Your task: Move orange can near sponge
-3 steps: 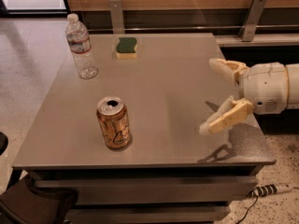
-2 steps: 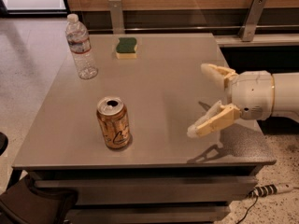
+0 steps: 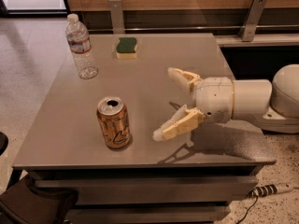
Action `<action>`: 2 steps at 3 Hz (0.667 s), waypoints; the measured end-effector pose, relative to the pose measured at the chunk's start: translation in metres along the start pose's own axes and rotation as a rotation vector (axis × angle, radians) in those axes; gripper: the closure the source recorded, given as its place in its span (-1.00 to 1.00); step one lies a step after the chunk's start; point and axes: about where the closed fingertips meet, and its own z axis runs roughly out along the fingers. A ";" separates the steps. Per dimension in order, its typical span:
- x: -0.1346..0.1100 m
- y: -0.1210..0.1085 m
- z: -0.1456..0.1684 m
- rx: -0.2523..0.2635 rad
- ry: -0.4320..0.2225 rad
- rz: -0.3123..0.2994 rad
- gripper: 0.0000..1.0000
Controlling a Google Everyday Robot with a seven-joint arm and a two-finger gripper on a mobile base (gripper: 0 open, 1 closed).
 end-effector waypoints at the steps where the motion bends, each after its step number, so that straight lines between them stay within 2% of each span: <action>1: -0.005 0.009 0.031 -0.051 -0.009 -0.014 -1.00; 2: -0.007 0.024 0.057 -0.104 -0.017 -0.020 -1.00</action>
Offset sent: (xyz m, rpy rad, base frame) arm -0.0180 0.0935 -0.0148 0.0146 0.0082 0.1670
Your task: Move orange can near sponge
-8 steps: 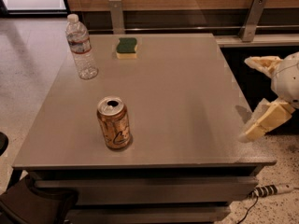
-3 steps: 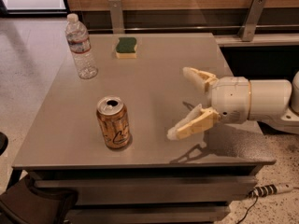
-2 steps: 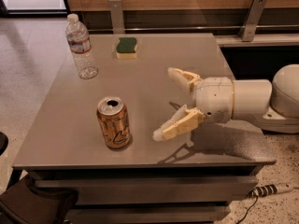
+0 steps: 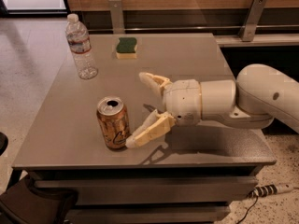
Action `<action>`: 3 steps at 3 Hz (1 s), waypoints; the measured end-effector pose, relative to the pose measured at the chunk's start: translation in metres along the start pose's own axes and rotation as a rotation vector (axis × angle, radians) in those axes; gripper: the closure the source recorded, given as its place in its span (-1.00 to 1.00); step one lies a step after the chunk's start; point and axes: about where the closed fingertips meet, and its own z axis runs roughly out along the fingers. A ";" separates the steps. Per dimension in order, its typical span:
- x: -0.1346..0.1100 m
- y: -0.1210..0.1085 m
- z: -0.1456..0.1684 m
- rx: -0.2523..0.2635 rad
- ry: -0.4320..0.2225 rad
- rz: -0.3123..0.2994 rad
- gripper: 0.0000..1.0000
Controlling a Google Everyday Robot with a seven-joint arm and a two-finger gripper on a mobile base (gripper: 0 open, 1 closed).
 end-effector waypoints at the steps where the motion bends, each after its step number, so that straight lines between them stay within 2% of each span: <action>1: 0.002 0.022 0.024 -0.052 -0.018 0.004 -0.98; 2: 0.000 0.037 0.035 -0.076 -0.032 -0.007 -0.53; 3: -0.001 0.038 0.036 -0.080 -0.031 -0.009 -0.04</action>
Offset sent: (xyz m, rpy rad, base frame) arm -0.0441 0.0478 -0.0142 0.0424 -0.0002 0.0994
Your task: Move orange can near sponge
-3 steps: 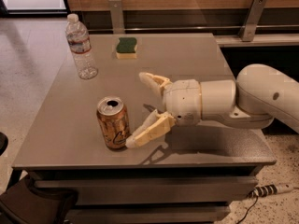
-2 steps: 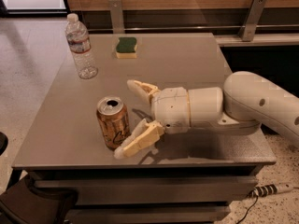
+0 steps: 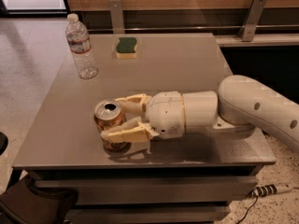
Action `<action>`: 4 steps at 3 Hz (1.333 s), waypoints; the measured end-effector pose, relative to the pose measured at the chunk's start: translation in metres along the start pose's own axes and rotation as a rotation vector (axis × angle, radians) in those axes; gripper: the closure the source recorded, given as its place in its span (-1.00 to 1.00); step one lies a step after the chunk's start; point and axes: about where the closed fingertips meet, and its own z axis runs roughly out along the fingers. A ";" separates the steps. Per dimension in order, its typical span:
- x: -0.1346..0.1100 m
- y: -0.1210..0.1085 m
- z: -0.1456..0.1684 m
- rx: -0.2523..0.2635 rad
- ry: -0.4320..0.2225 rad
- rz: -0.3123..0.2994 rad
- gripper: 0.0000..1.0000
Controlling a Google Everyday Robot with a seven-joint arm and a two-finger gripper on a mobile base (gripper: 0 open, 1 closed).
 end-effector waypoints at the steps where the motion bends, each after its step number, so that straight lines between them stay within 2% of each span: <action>1: -0.001 0.002 0.002 -0.005 0.001 -0.003 0.55; 2: -0.002 0.002 0.004 -0.008 0.002 -0.005 0.98; 3: -0.003 0.000 0.003 -0.005 0.001 -0.003 1.00; 4: -0.008 -0.021 -0.006 0.020 -0.003 0.017 1.00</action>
Offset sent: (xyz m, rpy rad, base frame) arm -0.0010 0.0016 0.0005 -0.0009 -0.0014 0.0032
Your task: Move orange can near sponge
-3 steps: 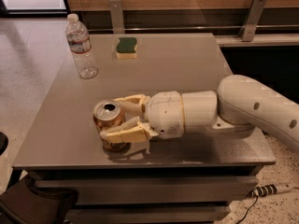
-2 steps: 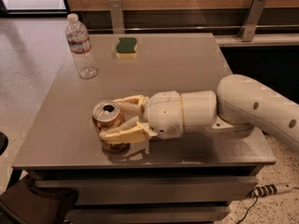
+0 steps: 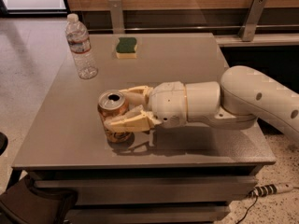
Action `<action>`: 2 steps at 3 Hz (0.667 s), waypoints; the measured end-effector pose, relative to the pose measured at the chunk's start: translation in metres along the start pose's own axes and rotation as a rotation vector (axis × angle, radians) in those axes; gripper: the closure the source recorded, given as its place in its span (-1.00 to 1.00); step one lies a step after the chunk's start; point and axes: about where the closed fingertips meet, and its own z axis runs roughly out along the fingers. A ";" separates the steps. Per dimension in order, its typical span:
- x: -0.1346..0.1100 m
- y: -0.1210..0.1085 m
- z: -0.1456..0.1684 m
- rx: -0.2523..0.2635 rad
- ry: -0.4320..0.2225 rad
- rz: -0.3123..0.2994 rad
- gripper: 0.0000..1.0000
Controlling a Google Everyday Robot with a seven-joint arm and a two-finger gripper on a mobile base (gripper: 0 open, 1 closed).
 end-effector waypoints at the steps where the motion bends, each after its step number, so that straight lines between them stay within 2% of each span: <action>1: -0.007 -0.042 -0.019 0.035 -0.002 0.037 1.00; 2: -0.001 -0.107 -0.042 0.072 0.026 0.101 1.00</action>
Offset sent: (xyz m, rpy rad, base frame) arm 0.2223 -0.1106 0.0673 -0.0024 0.0741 -0.2195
